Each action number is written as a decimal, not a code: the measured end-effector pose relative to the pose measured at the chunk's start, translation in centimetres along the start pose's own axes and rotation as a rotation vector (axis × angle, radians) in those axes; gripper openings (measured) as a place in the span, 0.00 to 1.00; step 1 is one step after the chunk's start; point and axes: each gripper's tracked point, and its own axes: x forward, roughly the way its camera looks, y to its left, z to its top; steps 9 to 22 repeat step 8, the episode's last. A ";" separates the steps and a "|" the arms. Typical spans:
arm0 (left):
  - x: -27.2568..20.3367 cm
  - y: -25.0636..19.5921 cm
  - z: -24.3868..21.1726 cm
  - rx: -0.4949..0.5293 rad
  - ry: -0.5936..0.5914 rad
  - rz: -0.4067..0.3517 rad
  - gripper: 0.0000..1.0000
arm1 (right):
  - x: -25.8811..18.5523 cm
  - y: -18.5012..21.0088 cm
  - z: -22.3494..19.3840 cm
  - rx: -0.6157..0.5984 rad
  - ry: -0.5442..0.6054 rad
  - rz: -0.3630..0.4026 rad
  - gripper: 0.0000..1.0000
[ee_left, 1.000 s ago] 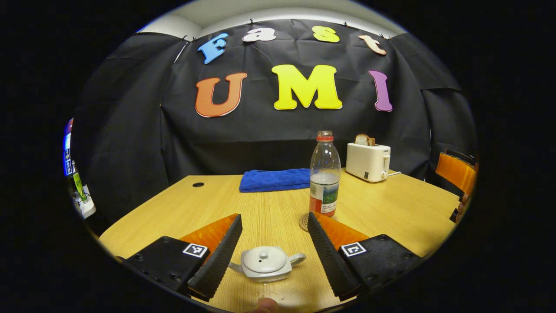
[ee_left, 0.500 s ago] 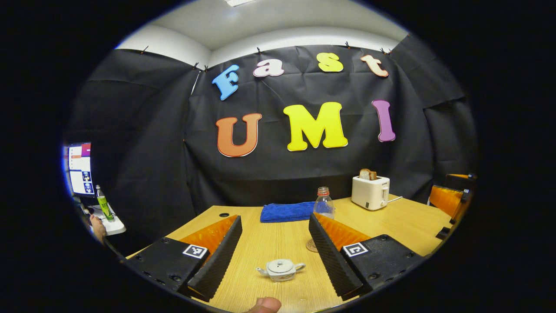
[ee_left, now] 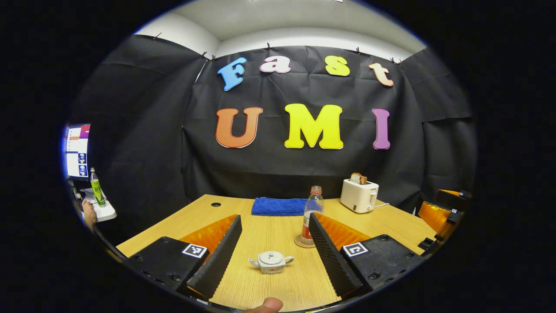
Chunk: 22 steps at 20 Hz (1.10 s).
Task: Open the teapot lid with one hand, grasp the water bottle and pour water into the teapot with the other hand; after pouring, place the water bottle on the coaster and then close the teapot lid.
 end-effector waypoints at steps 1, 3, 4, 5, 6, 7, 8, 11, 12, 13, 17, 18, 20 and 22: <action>0.1 0.0 -0.2 0.009 0.005 0.002 0.97 | 0.1 0.1 -0.1 -0.002 0.002 0.004 0.96; 0.5 0.0 -0.5 0.026 0.007 -0.001 0.97 | 0.2 -0.3 -0.2 -0.003 0.006 -0.007 0.95; 0.7 -0.2 -0.9 0.031 0.016 -0.003 0.97 | 0.2 -0.5 -0.1 -0.003 0.003 -0.013 0.93; 0.9 -0.4 -1.2 0.032 0.023 -0.008 0.97 | 0.3 -0.8 0.0 -0.004 0.003 -0.020 0.93; 0.9 -0.6 -1.3 0.033 0.026 -0.012 0.97 | 0.3 -0.9 -0.1 -0.004 0.001 -0.024 0.96; 0.9 -0.8 -1.4 0.034 0.028 -0.017 0.97 | 0.4 -1.0 0.0 -0.004 0.002 -0.027 0.96; 1.0 -1.0 -1.5 0.037 0.030 -0.020 0.97 | 0.4 -1.1 -0.2 -0.005 0.003 -0.029 0.96; 1.0 -1.0 -1.5 0.037 0.030 -0.020 0.97 | 0.4 -1.1 -0.2 -0.005 0.003 -0.029 0.96; 1.0 -1.0 -1.5 0.037 0.030 -0.020 0.97 | 0.4 -1.1 -0.2 -0.005 0.003 -0.029 0.96; 1.0 -1.0 -1.5 0.037 0.030 -0.020 0.97 | 0.4 -1.1 -0.2 -0.005 0.003 -0.029 0.96; 1.0 -1.0 -1.5 0.037 0.030 -0.020 0.97 | 0.4 -1.1 -0.2 -0.005 0.003 -0.029 0.96; 1.0 -1.0 -1.5 0.037 0.030 -0.020 0.97 | 0.4 -1.1 -0.2 -0.005 0.003 -0.029 0.96; 1.0 -1.0 -1.5 0.037 0.030 -0.020 0.97 | 0.4 -1.1 -0.2 -0.005 0.003 -0.029 0.96; 1.0 -1.0 -1.5 0.037 0.030 -0.020 0.97 | 0.4 -1.1 -0.2 -0.005 0.003 -0.029 0.96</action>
